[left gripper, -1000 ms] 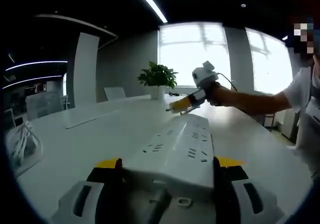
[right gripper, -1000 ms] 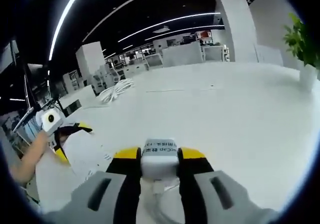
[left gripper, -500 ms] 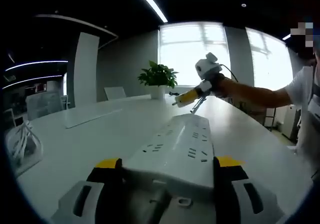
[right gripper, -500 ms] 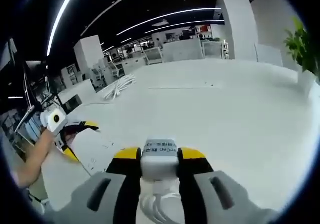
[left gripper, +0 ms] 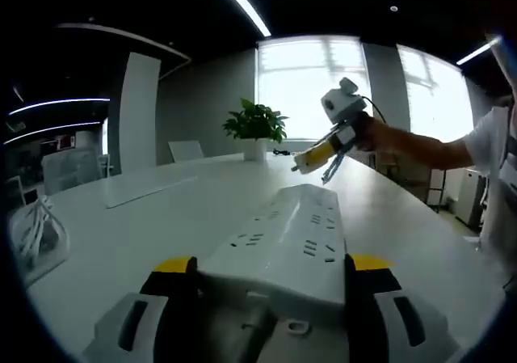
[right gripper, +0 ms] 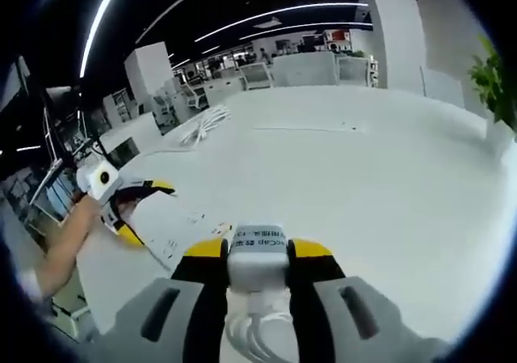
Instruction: Straighten the power strip on the desk, plug the charger into it
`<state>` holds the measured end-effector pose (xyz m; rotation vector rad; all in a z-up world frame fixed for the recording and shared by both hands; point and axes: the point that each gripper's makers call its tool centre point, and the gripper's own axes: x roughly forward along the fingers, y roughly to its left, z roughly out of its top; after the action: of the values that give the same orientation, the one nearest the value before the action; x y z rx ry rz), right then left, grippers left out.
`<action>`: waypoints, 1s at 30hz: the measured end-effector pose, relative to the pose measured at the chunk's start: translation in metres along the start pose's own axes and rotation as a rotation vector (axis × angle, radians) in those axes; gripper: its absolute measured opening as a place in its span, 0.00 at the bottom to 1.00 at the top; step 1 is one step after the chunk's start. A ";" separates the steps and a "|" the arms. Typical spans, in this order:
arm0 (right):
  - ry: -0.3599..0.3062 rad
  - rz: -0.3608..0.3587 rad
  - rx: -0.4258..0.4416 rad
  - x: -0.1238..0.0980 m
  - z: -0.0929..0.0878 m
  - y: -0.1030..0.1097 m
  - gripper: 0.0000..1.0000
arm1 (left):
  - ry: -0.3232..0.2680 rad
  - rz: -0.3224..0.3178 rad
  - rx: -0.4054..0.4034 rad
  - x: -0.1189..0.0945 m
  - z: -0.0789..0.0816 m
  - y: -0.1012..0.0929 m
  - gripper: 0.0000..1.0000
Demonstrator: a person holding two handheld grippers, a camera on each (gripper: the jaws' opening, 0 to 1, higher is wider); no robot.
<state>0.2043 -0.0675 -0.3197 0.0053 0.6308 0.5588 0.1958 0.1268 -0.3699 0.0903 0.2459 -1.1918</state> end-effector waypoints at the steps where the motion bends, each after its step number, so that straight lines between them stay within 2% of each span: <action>1: 0.008 0.004 0.003 -0.001 -0.002 0.001 0.27 | 0.000 0.000 0.000 0.000 0.000 0.000 0.75; 9: 0.071 0.029 0.001 -0.007 -0.013 0.013 0.27 | 0.000 0.001 0.000 0.000 0.000 0.000 0.75; 18: 0.145 0.083 0.016 -0.013 -0.024 0.036 0.27 | 0.001 0.002 0.000 0.000 -0.001 -0.002 0.75; 30: 0.232 0.126 0.053 -0.014 -0.026 0.057 0.27 | 0.002 0.003 -0.001 0.000 0.000 0.000 0.75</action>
<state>0.1520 -0.0302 -0.3236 0.0303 0.8755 0.6700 0.1954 0.1269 -0.3703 0.0913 0.2477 -1.1883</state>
